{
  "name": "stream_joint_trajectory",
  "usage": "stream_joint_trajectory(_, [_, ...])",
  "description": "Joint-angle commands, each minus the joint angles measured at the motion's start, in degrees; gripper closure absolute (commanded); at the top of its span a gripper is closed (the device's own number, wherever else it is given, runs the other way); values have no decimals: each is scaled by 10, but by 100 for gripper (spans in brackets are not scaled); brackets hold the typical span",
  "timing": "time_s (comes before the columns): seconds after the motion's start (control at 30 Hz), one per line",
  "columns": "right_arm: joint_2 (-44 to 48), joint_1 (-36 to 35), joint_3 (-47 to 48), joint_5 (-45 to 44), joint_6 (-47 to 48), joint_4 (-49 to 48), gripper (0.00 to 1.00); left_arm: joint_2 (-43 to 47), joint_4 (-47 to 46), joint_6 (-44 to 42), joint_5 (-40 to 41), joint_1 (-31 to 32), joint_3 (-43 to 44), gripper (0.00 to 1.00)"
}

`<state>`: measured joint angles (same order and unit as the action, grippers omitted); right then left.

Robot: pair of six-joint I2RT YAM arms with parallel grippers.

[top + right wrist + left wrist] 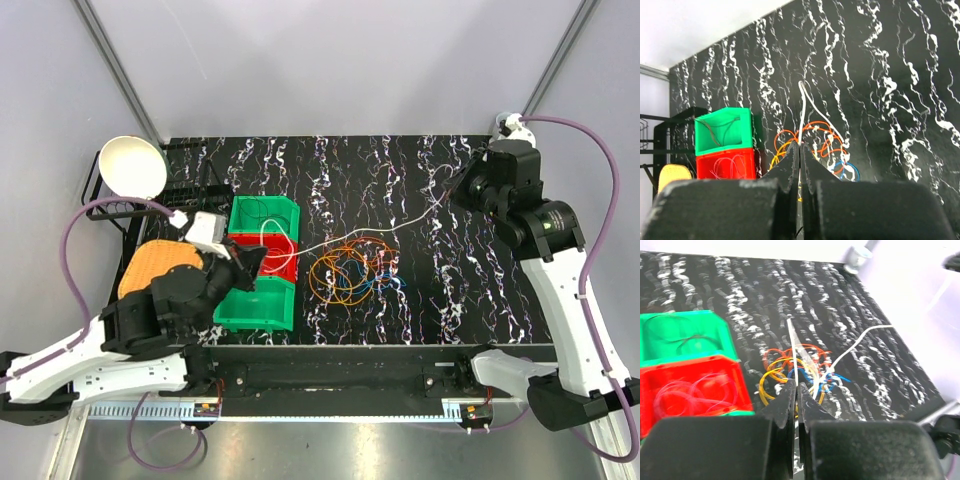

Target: Untangle the cables

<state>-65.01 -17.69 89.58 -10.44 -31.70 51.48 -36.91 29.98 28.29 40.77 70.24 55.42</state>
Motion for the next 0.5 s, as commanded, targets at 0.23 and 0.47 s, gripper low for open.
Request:
stream_joint_trajectory(0.23, [-5, 4, -44, 281, -12, -110, 100, 3, 54, 39, 77, 2, -10, 100])
stream_joint_trajectory(0.47, [-39, -93, -55, 344, -6, -161, 100, -77, 55, 62, 77, -14, 2, 100])
